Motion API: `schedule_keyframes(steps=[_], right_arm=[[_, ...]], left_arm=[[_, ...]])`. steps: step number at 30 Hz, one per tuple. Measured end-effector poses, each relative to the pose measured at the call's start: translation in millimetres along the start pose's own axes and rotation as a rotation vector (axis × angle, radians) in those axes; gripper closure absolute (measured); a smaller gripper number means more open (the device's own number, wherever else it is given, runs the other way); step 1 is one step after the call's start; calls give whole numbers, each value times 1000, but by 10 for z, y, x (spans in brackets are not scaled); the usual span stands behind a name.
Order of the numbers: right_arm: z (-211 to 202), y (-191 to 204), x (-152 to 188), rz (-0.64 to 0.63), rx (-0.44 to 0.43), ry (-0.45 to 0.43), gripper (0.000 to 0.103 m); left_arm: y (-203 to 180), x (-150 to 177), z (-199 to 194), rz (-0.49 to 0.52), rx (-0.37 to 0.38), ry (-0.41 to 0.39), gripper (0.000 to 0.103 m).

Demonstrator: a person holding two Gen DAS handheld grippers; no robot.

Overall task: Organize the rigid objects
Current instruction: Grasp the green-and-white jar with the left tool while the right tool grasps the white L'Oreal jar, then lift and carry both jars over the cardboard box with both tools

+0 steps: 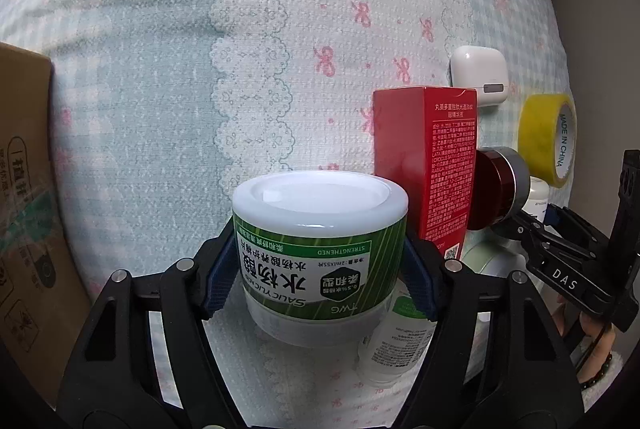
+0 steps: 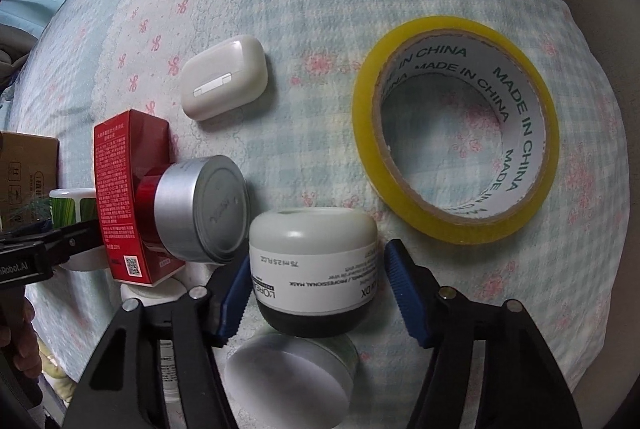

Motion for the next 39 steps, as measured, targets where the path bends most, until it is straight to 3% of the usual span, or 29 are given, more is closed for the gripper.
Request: schedule_keyframes(steps=[9, 10, 16, 21, 30, 39], right_arm=[[-8, -14, -31, 14, -9, -7, 51], [-33, -34, 2, 16, -12, -10, 51], [-206, -73, 99, 23, -29, -40, 51], [-459, -33, 150, 28, -28, -71, 51], [-1479, 176, 198, 1, 8, -177, 51], [-2634, 799, 170, -33, 65, -284, 51]], left_arm=[[-91, -41, -27, 7, 3, -24, 35], [-120, 98, -132, 6, 4, -31, 35], [-140, 166, -346, 2, 20, -72, 35], [-310, 286, -753, 12, 37, -116, 35], [-467, 563, -1901, 60, 72, -239, 35], [-334, 961, -3171, 94, 175, -324, 35]])
Point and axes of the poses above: each gripper's, at about its wrist camera, not at the fingertips, and z roughly the way its jaws point, y to its left, x to its underside, the point moved 9 cm from there along z, roughly the way its jaws point, and after that the axes turned 12 degrees about -z, right-handed, at the moved point
